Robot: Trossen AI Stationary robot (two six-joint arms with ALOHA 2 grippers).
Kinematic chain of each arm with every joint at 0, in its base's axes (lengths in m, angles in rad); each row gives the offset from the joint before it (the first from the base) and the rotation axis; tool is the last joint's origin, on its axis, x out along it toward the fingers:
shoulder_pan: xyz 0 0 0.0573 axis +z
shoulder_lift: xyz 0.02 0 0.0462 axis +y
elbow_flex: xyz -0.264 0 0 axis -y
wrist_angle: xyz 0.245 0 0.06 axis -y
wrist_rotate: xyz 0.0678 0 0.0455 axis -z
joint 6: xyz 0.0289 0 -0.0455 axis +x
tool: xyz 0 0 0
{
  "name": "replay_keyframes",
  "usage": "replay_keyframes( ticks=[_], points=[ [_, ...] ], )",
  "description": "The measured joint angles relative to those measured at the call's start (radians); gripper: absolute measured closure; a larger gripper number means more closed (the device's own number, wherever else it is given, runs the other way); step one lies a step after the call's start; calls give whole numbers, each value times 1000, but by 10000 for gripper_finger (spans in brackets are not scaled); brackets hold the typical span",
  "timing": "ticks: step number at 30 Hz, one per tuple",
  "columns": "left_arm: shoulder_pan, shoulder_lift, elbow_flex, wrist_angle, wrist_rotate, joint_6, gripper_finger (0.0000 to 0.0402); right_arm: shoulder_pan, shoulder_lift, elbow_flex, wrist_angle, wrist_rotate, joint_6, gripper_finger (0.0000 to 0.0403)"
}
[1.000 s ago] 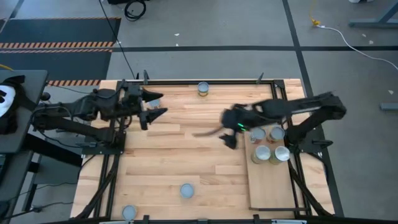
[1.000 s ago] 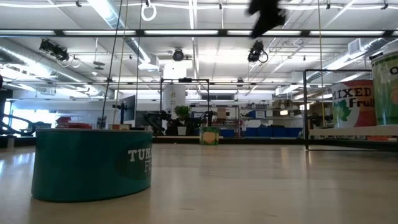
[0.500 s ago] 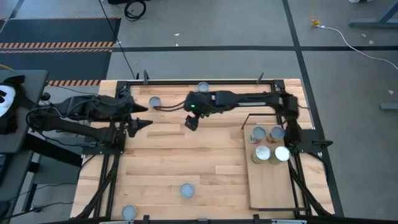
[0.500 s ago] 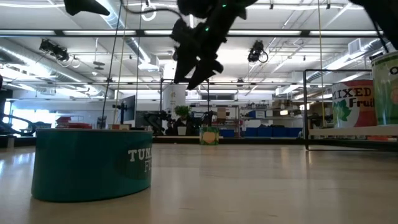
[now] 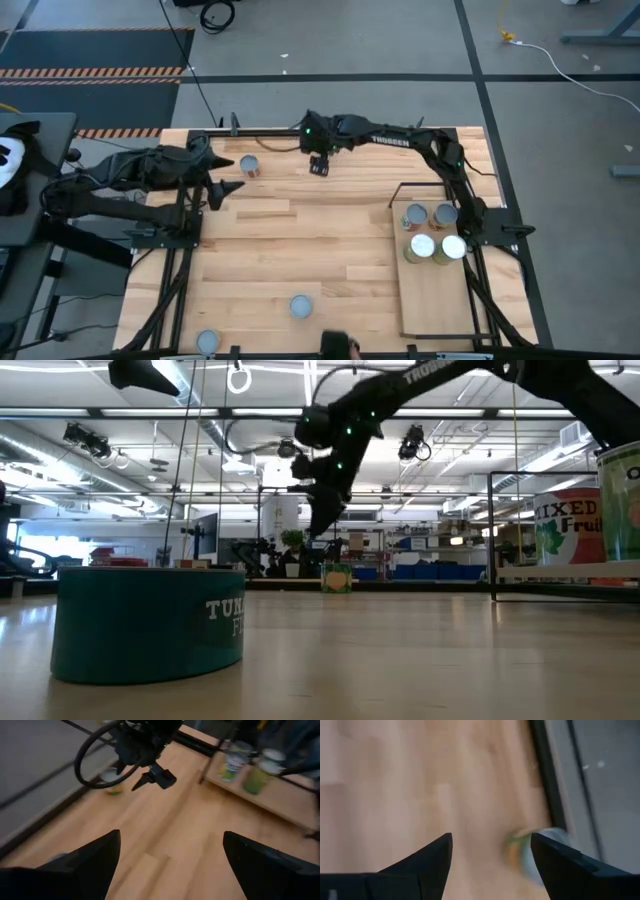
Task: Pick and place cans onto a shelf
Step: Put the canned peach on the shelf
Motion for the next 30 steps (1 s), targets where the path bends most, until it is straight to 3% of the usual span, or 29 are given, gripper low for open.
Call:
replay_keyframes(
  ticks=[7, 16, 20, 28, 30],
  points=[
    [171, 21, 0, 3, 52, 49, 45, -100, 85, -1, -4, 27, -149, 146],
    [237, 43, 0, 0, 52, 37, 45, -118, 127, 2, -29, -10, -154, 184],
    [237, 41, 0, 2, 51, 38, 45, -118, 140, 3, -9, 2, -225, 234],
    [217, 42, 0, 72, 52, 29, 45, -105, 135, -9, 32, 57, -361, 377],
    [205, 41, 0, 85, 52, 16, 45, -94, 119, -12, -9, 58, -357, 388]
  ],
)
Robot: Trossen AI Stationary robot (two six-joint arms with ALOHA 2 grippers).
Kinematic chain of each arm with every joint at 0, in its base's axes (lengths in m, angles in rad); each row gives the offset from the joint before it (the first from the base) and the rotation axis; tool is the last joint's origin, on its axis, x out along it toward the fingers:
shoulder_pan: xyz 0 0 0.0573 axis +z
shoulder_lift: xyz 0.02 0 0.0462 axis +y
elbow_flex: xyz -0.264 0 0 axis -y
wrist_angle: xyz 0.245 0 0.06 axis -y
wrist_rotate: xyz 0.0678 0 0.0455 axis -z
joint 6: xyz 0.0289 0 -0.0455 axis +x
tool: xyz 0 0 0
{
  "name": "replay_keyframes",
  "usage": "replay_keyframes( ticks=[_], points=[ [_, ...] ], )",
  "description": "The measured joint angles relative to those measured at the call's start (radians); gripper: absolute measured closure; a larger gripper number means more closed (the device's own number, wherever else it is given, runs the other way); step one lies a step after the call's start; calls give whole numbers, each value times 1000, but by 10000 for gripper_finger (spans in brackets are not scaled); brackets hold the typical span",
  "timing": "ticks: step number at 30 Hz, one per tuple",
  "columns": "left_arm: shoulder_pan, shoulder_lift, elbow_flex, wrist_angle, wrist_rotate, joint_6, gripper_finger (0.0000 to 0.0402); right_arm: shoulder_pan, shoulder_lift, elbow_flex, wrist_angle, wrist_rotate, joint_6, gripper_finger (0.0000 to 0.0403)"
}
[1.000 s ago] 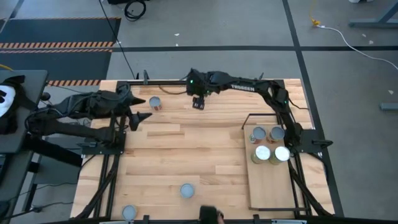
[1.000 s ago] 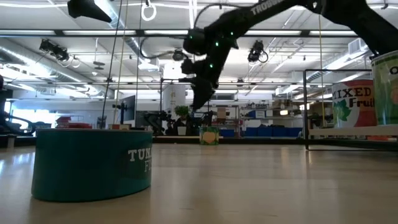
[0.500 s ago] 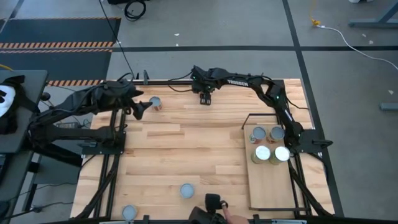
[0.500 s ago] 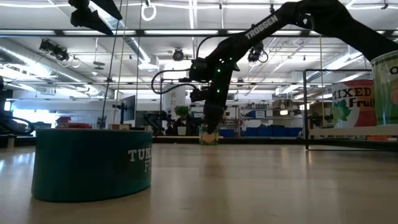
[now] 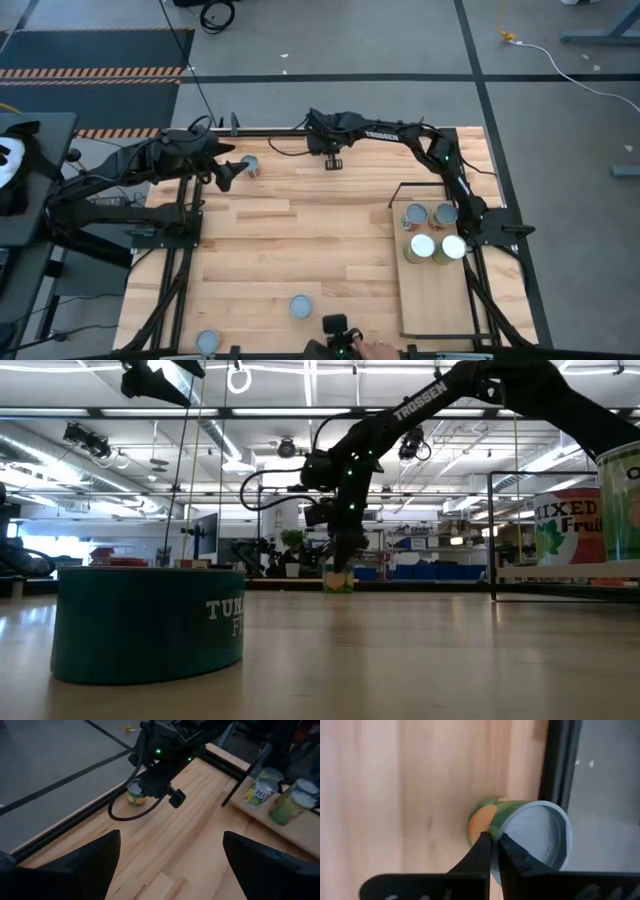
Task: Pick and place cans onto a shelf
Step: Put the canned peach on the shelf
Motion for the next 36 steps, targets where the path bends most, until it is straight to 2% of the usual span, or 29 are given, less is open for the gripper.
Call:
replay_keyframes(
  ticks=[6, 11, 15, 20, 23, 27, 32, 36],
  points=[
    [-67, -2, 0, 4, 0, -55, 45, 89, -136, -2, -94, 0, 98, 387],
    [-156, -1, 0, 6, 1, -93, 45, 226, -290, -2, -242, -12, 225, 387],
    [-223, 0, 0, 35, 0, -91, 45, 384, -418, 1, -342, -96, 436, 387],
    [-269, 1, 0, 112, -4, -18, 45, 625, -518, 0, -445, -179, 801, 387],
    [-275, 1, 0, 159, -11, 5, 45, 788, -543, 0, -522, -239, 1029, 387],
    [-274, 1, 0, 213, -18, 45, 45, 1003, -543, -3, -616, -271, 1192, 387],
    [-273, 1, 0, 234, -29, 93, 45, 1200, -537, -87, -683, -184, 1245, 381],
    [-273, 1, 0, 234, -34, 111, 45, 1291, -552, -201, -701, -149, 1473, 381]
  ],
)
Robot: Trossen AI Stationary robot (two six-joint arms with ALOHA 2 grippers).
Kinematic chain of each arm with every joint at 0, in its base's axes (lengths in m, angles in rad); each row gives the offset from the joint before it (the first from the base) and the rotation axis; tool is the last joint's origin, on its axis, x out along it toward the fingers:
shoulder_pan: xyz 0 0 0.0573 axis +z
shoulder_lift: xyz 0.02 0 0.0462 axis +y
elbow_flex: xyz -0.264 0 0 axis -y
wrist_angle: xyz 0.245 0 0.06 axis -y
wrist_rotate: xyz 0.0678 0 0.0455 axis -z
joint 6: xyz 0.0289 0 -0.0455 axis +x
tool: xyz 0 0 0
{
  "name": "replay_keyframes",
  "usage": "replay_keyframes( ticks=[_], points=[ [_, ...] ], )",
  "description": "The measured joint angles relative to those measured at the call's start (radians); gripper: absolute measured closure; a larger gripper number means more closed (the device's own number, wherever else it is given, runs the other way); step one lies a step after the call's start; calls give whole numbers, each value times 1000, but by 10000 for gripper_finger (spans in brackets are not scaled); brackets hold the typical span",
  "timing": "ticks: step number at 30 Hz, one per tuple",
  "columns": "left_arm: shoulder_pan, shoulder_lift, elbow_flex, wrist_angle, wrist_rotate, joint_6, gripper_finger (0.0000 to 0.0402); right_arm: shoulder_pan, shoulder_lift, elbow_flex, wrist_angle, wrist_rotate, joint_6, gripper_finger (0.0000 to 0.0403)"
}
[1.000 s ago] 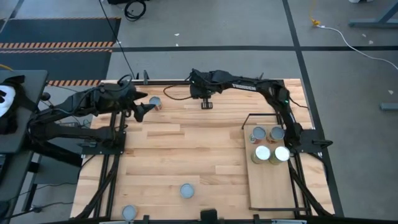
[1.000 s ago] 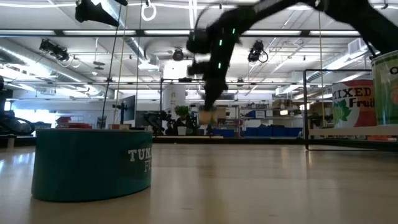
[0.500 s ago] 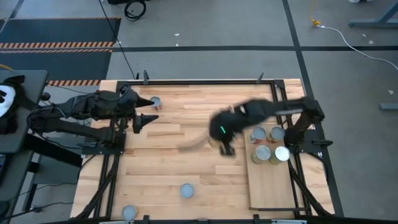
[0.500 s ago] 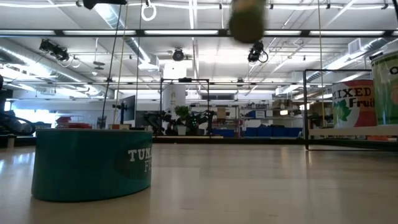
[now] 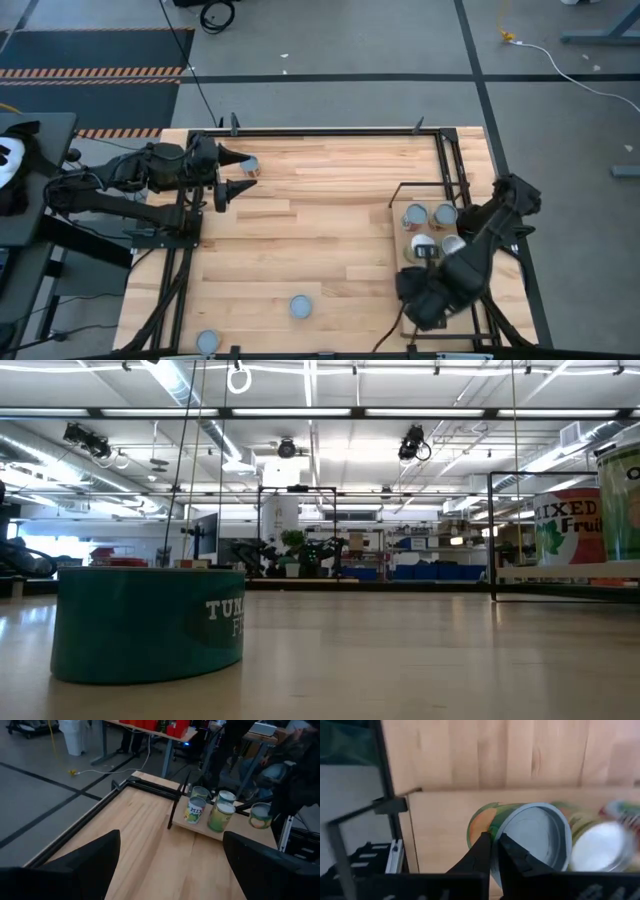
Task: Pick and place cans onto a shelf
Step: Put the canned peach on the shelf
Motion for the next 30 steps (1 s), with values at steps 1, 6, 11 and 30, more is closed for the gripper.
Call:
replay_keyframes(
  ticks=[1, 6, 11, 30],
  points=[
    [0, 0, 0, 0, -4, -1, 45, 23, -11, -35, 25, 3, 37, 382],
    [0, 0, 0, 0, -8, -45, 45, 120, -86, -252, 212, 3, 86, 382],
    [-1, 0, 0, -5, -8, -63, 45, 146, -129, -427, 295, 24, 45, 380],
    [-1, 0, 0, 6, -27, -119, 45, 139, -156, -558, 478, 125, -111, 368]
  ],
)
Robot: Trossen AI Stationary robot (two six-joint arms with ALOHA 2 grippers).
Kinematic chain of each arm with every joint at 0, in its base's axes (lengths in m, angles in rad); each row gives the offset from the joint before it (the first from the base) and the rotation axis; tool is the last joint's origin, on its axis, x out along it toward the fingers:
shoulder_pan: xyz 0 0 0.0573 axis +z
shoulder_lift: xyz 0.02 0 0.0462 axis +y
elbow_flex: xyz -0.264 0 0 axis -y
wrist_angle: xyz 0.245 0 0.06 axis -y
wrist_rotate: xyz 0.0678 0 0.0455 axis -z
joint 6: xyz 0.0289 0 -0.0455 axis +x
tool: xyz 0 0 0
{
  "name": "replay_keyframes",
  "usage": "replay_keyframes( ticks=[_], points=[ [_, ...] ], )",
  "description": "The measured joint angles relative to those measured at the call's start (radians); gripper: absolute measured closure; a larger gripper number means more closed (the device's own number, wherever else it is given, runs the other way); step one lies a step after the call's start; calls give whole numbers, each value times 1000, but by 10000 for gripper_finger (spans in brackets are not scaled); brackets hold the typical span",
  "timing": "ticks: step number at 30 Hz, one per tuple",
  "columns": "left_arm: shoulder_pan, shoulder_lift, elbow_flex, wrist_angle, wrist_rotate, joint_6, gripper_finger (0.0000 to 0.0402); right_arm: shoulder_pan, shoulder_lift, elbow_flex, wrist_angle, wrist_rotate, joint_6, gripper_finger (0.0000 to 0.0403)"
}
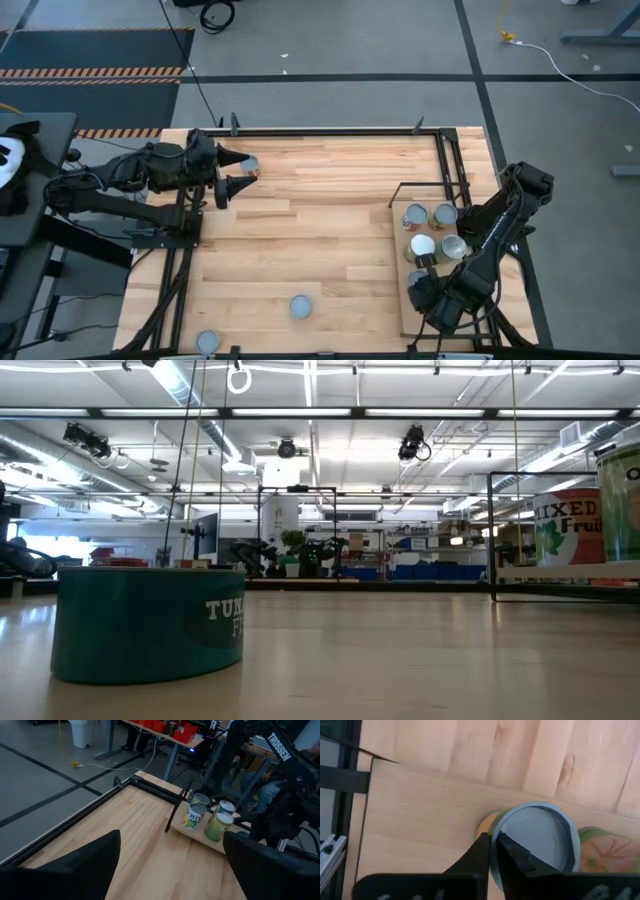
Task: Pick and place cans onto a shelf
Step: Put the canned peach on the shelf
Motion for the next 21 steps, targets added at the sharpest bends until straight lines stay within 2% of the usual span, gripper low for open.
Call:
replay_keyframes(
  ticks=[12, 21],
  points=[
    [0, 0, 0, 8, 0, -5, 45, 0, 3, -3, 4, -58, 19, 320],
    [0, 0, 0, 6, 0, -5, 45, 0, 3, -1, 1, -97, 75, 318]
  ],
)
